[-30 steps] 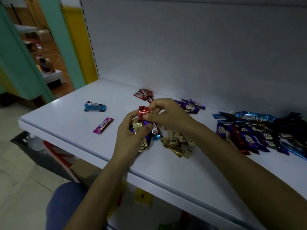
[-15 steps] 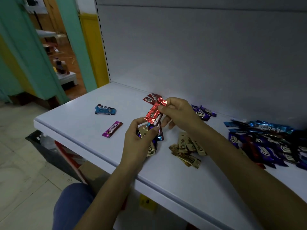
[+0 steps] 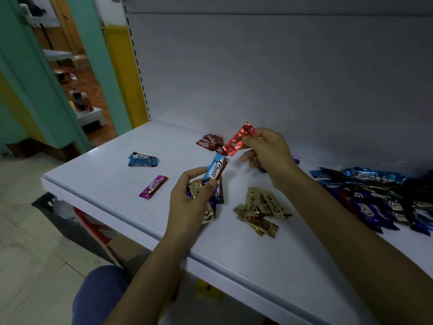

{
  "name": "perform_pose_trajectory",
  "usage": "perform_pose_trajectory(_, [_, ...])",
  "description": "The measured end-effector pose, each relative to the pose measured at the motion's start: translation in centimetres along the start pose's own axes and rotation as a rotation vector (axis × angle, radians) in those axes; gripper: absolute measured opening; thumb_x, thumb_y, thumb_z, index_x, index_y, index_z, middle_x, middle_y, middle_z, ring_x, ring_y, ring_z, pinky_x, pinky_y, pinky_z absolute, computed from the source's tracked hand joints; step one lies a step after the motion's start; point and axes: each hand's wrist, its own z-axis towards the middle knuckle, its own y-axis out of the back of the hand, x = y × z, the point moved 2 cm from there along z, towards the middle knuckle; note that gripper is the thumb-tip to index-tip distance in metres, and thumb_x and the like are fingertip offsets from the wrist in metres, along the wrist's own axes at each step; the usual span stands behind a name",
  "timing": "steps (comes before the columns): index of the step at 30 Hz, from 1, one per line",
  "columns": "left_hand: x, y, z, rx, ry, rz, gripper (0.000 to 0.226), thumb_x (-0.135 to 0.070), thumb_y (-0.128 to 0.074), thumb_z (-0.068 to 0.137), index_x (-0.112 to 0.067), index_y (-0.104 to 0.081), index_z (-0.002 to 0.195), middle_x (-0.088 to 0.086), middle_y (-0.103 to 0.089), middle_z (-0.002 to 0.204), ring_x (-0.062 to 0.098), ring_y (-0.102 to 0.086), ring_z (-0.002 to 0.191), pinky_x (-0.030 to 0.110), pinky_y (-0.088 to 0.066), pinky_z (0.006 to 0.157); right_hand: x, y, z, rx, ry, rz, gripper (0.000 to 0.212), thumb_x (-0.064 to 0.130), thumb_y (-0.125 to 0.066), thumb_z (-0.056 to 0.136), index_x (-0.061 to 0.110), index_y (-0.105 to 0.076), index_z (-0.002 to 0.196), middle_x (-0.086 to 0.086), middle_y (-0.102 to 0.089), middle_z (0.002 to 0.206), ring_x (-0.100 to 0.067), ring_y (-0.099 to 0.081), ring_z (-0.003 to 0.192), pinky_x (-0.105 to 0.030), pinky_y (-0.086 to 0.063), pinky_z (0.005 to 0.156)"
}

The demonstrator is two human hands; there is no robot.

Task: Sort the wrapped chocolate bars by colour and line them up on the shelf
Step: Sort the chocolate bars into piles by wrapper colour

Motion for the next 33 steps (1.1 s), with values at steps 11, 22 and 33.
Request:
perform_pose_trajectory(11, [0.0, 0.2, 0.5, -0.107, 0.085, -0.174, 0.020, -0.023, -0.062, 0.088, -0.034, -0.058, 0.105, 0.005, -0.063, 0.118, 0.020, -0.067, 0.093, 0.023, -0.054, 0.056, -2.4, -1.2, 3.3, -0.018, -0.032, -0.196, 0.012, 0.007, -0.064, 0.087, 0.004, -0.067, 0.098, 0.001, -0.060, 0.073, -0.006, -0.054, 0.059, -0.010, -0.041, 0.044])
perform_pose_trajectory(22, [0.7, 1.1, 1.7, -0.149, 0.116, -0.320, 0.021, -0.020, -0.062, 0.089, -0.016, -0.059, 0.109, 0.016, -0.066, 0.109, 0.023, -0.065, 0.079, 0.021, -0.050, 0.047, -5.0, -7.8, 13.0, 0.015, 0.205, -1.196, 0.018, 0.007, -0.057, 0.087, 0.006, -0.070, 0.100, -0.010, -0.069, 0.100, -0.025, -0.065, 0.090, -0.032, -0.053, 0.080])
perform_pose_trajectory(33, [0.4, 1.0, 1.5, -0.102, 0.082, -0.301, 0.025, -0.016, -0.064, 0.089, -0.019, -0.061, 0.113, 0.017, -0.065, 0.109, 0.016, -0.064, 0.072, 0.018, -0.051, 0.048, -0.3, -5.3, 0.0, 0.398, 0.085, -0.377, 0.032, 0.044, -0.054, 0.089, 0.015, -0.067, 0.092, 0.002, -0.071, 0.084, -0.009, -0.068, 0.072, -0.021, -0.051, 0.061])
